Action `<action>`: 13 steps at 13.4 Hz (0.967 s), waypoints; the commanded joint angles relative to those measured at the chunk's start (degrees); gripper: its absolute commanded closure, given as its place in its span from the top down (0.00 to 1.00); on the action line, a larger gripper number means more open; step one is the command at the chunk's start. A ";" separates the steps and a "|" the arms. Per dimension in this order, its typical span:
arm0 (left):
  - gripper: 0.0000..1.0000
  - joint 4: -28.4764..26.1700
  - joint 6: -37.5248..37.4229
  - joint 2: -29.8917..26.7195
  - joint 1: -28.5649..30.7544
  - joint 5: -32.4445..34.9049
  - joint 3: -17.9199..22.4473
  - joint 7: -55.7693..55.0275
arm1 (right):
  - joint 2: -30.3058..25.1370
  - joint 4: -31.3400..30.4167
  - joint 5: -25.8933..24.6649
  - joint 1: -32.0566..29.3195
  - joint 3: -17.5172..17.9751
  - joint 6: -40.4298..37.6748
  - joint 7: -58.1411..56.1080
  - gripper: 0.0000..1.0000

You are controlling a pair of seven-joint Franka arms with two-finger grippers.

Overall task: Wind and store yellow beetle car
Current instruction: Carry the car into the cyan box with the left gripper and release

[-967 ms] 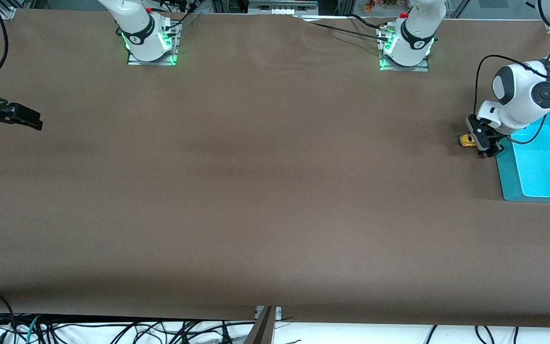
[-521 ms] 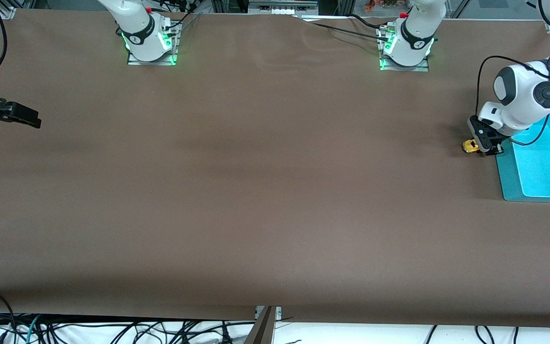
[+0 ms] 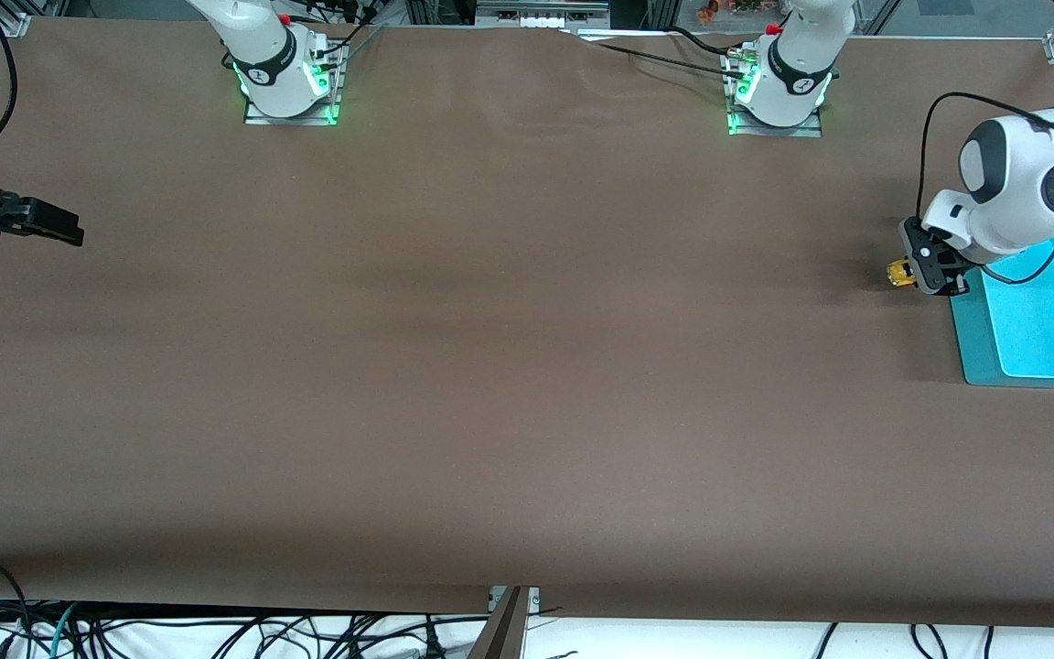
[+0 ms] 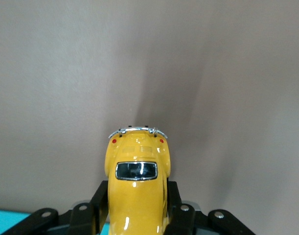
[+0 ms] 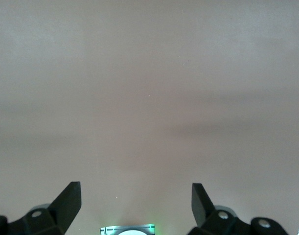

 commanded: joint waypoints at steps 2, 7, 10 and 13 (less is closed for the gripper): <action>0.01 13.61 -17.42 0.58 0.37 -1.15 -1.85 0.95 | -0.34 0.05 1.07 -0.10 -0.12 -0.43 -0.69 1.00; 0.01 18.64 -17.91 4.97 7.82 6.21 -0.62 9.55 | -0.34 0.14 1.07 -0.10 -0.12 -0.43 -0.78 1.00; 0.01 18.91 -7.64 9.54 13.71 9.04 -0.54 17.29 | -0.34 0.22 1.07 0.08 -0.03 -0.43 -0.78 1.00; 0.01 19.00 3.60 16.30 19.59 13.52 -0.54 22.30 | -0.34 0.22 1.07 0.08 -0.03 -0.52 -0.78 1.00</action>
